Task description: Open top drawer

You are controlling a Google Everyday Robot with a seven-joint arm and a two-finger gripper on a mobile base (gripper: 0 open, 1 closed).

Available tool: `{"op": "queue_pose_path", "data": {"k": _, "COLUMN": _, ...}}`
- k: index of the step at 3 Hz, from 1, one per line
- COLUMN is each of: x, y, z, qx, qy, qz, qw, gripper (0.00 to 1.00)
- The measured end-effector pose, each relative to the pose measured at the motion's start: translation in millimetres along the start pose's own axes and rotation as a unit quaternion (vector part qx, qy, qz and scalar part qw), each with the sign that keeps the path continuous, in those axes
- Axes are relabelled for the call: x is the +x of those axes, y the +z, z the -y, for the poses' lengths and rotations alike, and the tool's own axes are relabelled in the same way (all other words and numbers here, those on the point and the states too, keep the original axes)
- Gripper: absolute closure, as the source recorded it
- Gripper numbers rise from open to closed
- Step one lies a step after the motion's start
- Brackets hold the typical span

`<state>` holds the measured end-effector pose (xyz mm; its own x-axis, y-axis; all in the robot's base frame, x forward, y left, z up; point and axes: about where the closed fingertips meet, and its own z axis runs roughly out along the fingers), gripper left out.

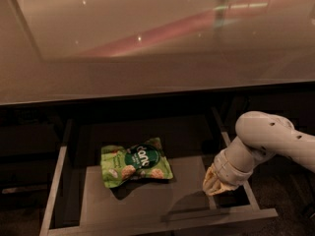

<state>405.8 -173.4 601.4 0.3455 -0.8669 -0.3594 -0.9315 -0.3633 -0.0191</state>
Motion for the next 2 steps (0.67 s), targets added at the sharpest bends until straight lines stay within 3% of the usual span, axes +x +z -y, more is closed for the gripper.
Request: {"op": "queue_pose_path", "data": {"k": 2, "x": -29.7, "y": -55.4, "z": 17.0, "qx": 0.033, "qy": -0.014, "qz": -0.007, "qw": 0.9993, "gripper": 1.00}}
